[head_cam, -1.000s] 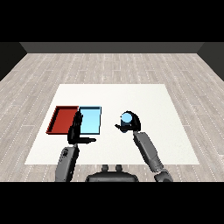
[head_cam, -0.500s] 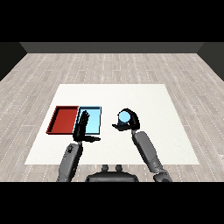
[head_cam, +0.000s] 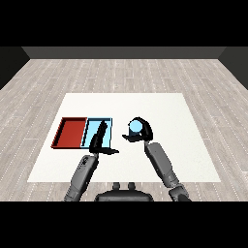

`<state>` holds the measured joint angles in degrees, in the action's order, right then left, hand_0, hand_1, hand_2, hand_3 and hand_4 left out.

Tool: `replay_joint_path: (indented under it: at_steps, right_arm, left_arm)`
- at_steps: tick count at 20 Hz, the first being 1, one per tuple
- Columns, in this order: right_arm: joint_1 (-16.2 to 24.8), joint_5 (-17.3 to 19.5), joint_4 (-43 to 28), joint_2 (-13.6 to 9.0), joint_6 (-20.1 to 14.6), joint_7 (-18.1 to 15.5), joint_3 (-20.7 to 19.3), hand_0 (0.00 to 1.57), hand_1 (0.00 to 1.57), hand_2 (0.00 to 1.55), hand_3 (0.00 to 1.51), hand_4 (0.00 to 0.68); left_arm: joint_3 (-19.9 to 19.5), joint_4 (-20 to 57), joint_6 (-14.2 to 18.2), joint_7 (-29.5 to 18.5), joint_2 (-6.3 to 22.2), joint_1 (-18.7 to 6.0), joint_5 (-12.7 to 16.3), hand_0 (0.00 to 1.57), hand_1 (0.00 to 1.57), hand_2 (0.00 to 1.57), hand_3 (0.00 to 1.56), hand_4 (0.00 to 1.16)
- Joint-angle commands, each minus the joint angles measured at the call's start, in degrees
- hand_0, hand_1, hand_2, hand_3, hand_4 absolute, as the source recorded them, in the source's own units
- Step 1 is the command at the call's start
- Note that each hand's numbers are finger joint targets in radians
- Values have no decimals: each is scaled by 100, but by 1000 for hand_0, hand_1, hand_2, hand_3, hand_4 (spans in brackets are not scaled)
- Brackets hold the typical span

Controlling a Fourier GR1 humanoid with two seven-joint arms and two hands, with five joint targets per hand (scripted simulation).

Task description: Pick the blue can and put it in the blue box

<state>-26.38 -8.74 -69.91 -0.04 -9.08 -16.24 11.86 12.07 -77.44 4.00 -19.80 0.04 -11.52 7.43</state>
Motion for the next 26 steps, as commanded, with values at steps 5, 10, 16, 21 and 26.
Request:
replay_joint_path:
  at_steps: [5,10,16,21,26]
  right_arm:
    - [65,-53,-110,-2,209,73,15,1414,1414,1445,1414,660]
    - [118,195,-396,3,-12,204,257,1407,1407,1445,1408,665]
    - [336,78,-984,-63,8,320,450,1399,1399,1443,1405,679]
    - [-137,-565,124,3,-575,-595,1296,1396,1396,1457,1418,681]
    - [-399,-126,123,3,-136,-125,637,1398,1398,1434,1397,657]
  left_arm:
    - [256,776,296,61,-4,-661,201,0,0,0,0,0]
    - [688,1153,643,-236,-4,-685,468,0,0,0,0,0]
    - [1221,1592,884,-534,-4,-698,789,0,0,0,0,0]
    - [1139,1116,932,109,-4,-832,714,0,0,0,0,0]
    - [1257,1762,927,-297,-4,-1095,1004,0,0,0,0,0]
